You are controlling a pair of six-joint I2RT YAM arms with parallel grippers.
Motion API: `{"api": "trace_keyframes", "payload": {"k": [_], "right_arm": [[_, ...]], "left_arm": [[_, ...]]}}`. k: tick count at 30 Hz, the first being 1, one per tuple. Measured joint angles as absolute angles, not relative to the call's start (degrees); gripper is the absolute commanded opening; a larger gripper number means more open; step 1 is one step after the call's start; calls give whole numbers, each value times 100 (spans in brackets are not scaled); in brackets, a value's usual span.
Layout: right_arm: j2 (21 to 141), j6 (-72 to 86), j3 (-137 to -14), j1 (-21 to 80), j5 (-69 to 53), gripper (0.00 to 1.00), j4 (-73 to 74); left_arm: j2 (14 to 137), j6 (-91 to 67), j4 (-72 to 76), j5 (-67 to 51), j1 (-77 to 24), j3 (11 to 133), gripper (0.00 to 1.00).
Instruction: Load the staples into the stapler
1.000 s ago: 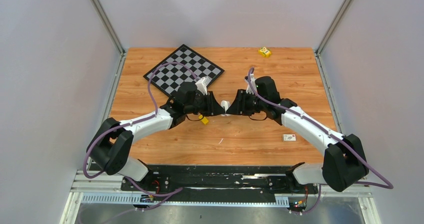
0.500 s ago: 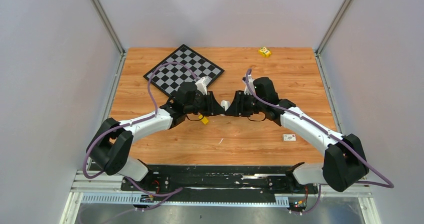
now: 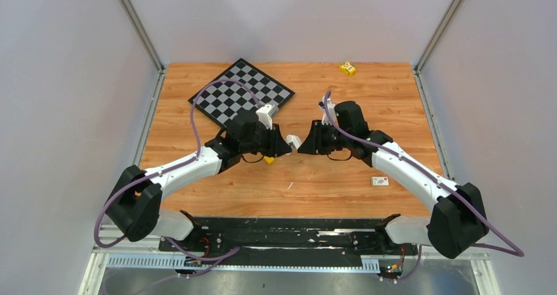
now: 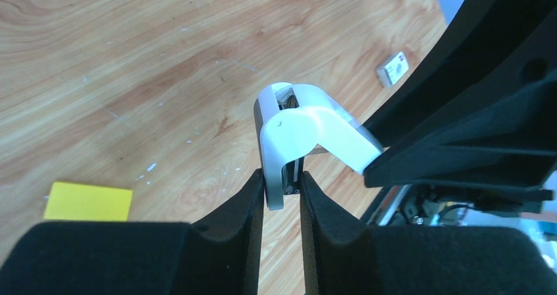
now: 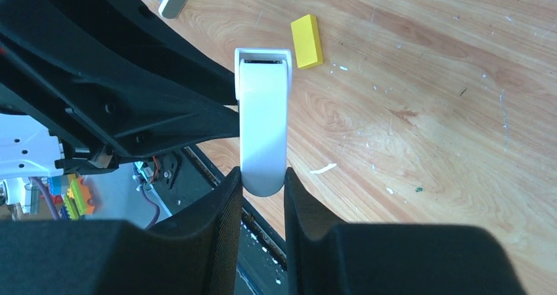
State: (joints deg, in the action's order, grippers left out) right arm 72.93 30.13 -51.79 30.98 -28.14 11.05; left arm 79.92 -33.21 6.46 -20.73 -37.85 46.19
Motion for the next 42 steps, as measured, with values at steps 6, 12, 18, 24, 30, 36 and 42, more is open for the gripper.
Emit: {"api": "trace_keyframes", "payload": {"k": [6, 12, 18, 24, 30, 36, 42], "right_arm": [[7063, 2875, -5249, 2987, -3057, 13, 1466], [6925, 2694, -5415, 2716, -3212, 13, 1671], [6912, 2565, -5586, 2309, -3312, 14, 1638], [6914, 2517, -5618, 2235, -3398, 36, 1610], [6709, 2744, -5323, 2235, -3378, 71, 1219], [6051, 3208, -4545, 2342, -3061, 76, 397], [5955, 3470, -4423, 2676, -2596, 68, 43]], "left_arm": [[7579, -2202, 152, -1247, -4298, 4659, 0], [7408, -1422, 19, -718, -4639, 4519, 0], [7441, -1020, -187, -650, -4810, 4508, 0], [7531, -1114, -276, -635, -4812, 4519, 0], [7666, -1863, -156, -661, -4807, 4595, 0], [7682, -2777, 279, -856, -4770, 4622, 0], [7688, -3197, 532, -943, -4768, 4735, 0]]}}
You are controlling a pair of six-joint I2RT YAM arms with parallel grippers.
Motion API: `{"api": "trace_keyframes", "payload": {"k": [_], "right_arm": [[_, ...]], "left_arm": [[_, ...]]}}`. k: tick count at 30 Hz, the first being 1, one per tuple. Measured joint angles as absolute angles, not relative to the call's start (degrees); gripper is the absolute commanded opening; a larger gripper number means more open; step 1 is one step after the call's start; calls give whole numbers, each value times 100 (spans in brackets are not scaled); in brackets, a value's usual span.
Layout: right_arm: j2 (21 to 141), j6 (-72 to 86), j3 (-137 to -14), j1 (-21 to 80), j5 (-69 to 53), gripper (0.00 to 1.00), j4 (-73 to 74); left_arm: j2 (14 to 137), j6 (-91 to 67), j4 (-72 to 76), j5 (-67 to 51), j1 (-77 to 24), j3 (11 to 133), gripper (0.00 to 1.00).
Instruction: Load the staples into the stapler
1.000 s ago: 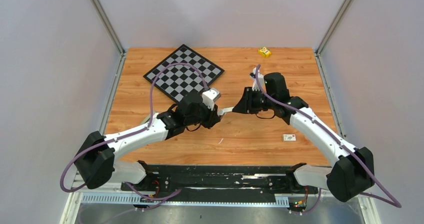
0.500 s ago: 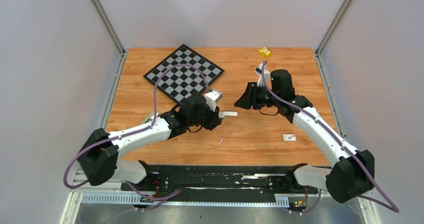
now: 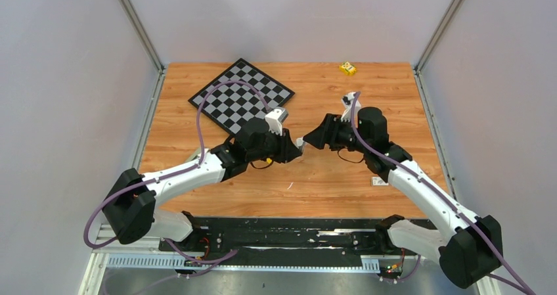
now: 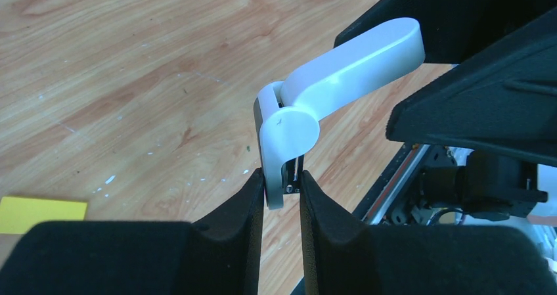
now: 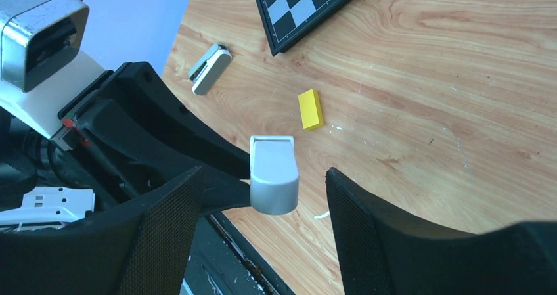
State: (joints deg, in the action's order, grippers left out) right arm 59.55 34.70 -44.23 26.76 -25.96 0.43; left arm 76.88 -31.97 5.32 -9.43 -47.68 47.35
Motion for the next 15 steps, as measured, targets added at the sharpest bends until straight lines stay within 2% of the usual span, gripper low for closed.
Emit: {"api": "trace_keyframes", "payload": {"k": [5, 10, 15], "right_arm": [[6040, 3586, -4423, 2768, -2390, 56, -49], [6252, 3645, -4423, 2862, -2399, 52, -113], [6517, 3691, -4434, 2965, -2445, 35, -150]], "left_arm": [[7686, -3306, 679, -1015, -4768, 4735, 0], [7673, -3323, 851, -1092, -4768, 4733, 0], [7673, -3321, 980, -1168, -4764, 4650, 0]]}}
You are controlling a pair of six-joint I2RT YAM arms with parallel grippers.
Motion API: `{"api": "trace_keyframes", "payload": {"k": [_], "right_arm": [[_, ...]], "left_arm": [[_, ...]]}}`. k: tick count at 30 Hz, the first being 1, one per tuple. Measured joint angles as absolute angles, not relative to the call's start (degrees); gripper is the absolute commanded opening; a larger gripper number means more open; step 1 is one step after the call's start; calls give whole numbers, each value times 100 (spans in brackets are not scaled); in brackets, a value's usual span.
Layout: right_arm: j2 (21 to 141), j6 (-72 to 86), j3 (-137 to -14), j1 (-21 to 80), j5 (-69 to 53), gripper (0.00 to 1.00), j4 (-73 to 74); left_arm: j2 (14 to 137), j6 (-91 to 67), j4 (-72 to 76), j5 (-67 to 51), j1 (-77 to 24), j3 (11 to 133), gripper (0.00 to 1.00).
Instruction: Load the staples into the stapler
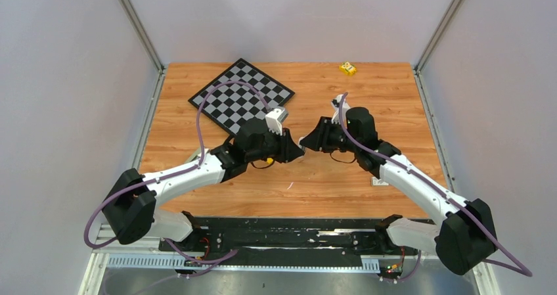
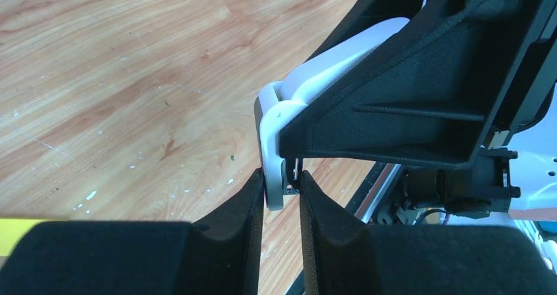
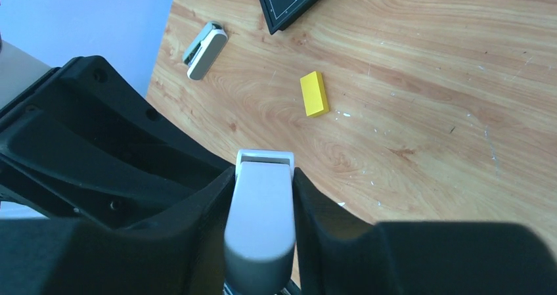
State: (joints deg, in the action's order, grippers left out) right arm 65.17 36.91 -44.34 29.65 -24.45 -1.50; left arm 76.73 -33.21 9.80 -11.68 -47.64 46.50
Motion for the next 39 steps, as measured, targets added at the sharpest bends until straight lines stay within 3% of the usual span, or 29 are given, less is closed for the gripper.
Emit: {"api": "trace_keyframes", "payload": {"k": [3, 8, 10, 14, 15, 31, 39], "right_arm": [[6539, 3701, -4442, 3002, -2453, 27, -150], [6613, 3695, -4528, 3013, -2375, 20, -75], [6726, 3618, -4681, 3011, -2244, 20, 58], [7107, 3400, -5144, 2912, -2040, 21, 419], [7220, 3328, -5301, 2864, -1990, 21, 567], [10296, 2932, -7905, 1658, -423, 30, 2783], [11150, 2941, -8300, 1507, -183, 29, 3127]], "left_arm": [[7673, -3319, 1009, -1181, -4764, 4609, 10], [7671, -3286, 1037, -1105, -4759, 4580, 50], [7638, -3253, 1020, -1059, -4753, 4552, 59], [7529, -3116, 854, -884, -4753, 4486, 95], [7502, -3094, 779, -843, -4753, 4484, 99], [7266, -2700, -884, 563, -4464, 4340, 100], [6947, -2799, -1155, 545, -3857, 4080, 98]]}}
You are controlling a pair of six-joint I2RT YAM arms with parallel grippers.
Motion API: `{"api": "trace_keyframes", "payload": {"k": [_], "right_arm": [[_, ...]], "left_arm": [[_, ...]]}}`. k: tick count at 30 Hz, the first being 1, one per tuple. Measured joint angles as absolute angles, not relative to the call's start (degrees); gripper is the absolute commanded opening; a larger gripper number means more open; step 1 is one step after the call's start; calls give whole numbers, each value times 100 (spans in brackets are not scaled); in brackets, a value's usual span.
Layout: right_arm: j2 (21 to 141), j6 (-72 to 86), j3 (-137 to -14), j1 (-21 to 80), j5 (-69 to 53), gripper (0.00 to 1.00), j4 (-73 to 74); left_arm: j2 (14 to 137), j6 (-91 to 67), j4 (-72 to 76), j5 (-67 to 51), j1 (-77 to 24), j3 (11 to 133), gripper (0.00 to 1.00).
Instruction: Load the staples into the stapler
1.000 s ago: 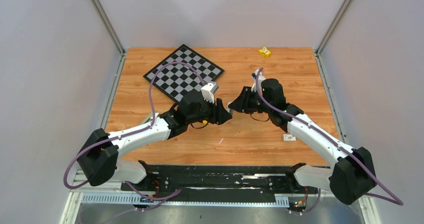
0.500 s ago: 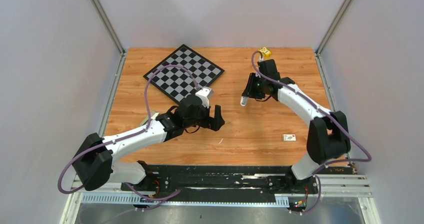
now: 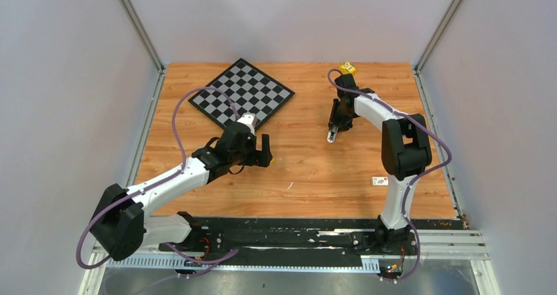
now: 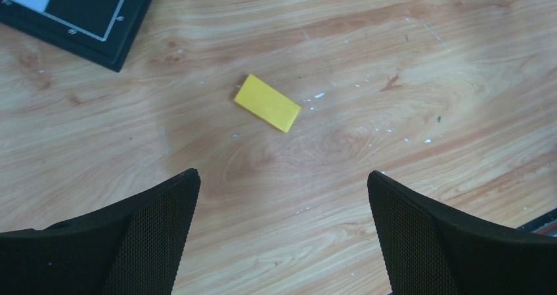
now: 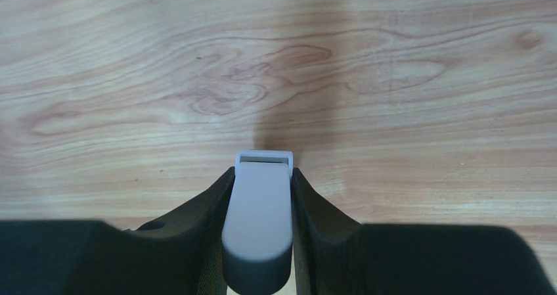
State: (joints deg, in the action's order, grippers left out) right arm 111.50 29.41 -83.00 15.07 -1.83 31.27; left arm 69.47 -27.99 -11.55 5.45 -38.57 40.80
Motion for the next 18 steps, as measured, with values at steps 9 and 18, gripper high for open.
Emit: {"api": "trace_keyframes", "payload": {"k": [9, 18], "right_arm": [[11428, 3059, -8361, 1468, -169, 50, 3210], [11236, 2897, -8272, 1402, -242, 63, 3319]], "left_arm": [[6573, -3087, -1691, 432, -2574, 4045, 100], [5951, -3103, -2191, 1181, -1142, 4042, 100]]}}
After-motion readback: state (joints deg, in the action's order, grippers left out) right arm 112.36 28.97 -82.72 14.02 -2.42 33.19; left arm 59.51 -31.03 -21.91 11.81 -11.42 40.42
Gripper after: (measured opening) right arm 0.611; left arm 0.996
